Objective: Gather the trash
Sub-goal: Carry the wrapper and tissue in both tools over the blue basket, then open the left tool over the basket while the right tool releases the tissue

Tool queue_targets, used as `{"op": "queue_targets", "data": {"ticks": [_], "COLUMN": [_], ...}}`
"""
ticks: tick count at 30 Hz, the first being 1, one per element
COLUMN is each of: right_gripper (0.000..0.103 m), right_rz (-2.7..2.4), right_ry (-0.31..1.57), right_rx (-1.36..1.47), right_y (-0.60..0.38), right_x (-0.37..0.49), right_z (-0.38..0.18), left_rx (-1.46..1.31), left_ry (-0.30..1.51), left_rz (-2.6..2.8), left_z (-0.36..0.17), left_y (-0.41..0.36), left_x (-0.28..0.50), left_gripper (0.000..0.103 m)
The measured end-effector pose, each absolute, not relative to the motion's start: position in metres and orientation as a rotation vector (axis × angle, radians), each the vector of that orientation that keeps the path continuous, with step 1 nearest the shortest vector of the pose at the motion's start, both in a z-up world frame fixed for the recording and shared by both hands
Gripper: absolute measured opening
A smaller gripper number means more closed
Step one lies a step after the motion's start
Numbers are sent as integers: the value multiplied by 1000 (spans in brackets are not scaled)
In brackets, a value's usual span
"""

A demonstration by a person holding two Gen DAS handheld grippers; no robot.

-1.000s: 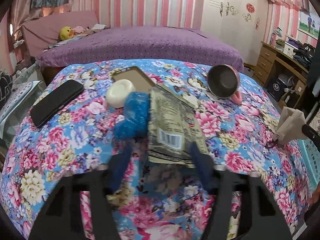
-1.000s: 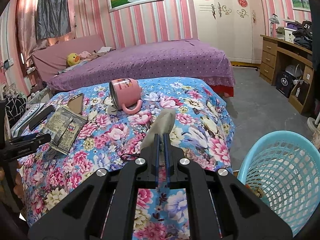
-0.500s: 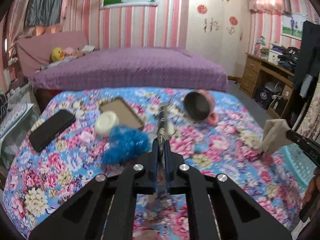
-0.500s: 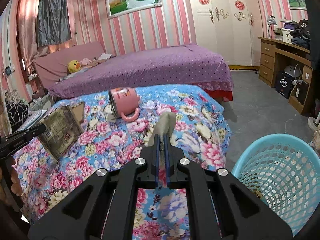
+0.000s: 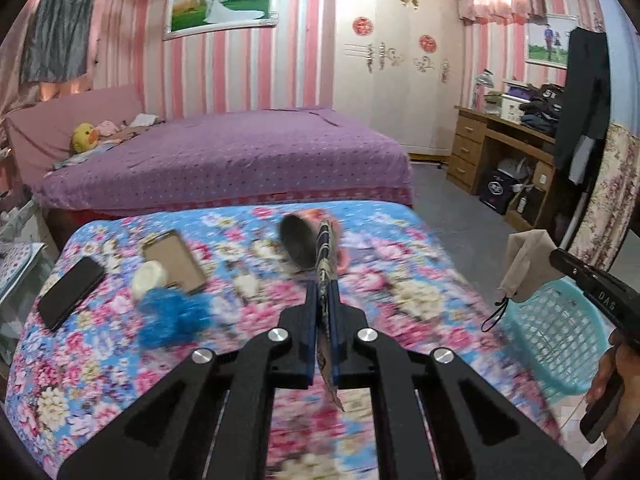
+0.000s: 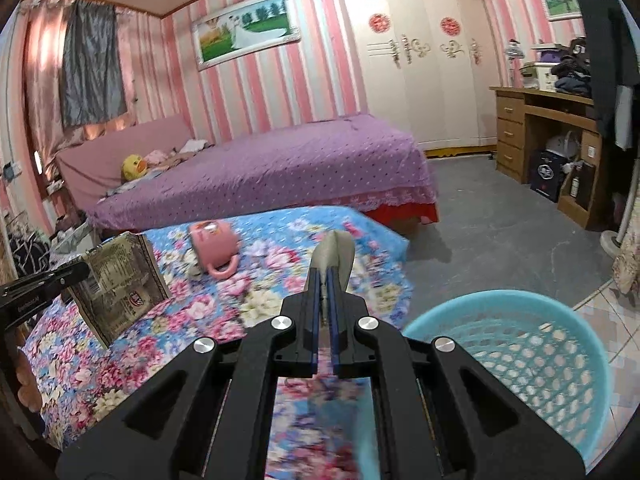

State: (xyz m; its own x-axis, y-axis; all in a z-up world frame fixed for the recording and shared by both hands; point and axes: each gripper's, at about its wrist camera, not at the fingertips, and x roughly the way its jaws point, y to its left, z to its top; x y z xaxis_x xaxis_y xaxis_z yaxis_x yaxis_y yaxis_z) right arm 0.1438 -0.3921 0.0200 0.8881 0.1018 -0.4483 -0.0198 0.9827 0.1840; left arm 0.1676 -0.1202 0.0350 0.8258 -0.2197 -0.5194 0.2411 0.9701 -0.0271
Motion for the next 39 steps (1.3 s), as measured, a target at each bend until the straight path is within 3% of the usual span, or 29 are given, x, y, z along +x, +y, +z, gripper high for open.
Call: {"op": "queue_targets", "data": {"ticks": [21,36,39], "right_gripper": [5,5,5], "right_rz": [-222,-222,-224], "right_ry": [594,625,625], "right_rx": [156,150,152], "right_y": [-536,-541,-541], "right_x": [84,94,94], "right_z": [-11,-20,-20], "left_rx": [128,143,157], "left_ry": [602,719,735], "left_rz": [-567,-578,-552], "left_z": [4,-30,-35], "left_y": [-339,-367,-364], "left_x": [146,161,164], "left_gripper": [6,7,12]}}
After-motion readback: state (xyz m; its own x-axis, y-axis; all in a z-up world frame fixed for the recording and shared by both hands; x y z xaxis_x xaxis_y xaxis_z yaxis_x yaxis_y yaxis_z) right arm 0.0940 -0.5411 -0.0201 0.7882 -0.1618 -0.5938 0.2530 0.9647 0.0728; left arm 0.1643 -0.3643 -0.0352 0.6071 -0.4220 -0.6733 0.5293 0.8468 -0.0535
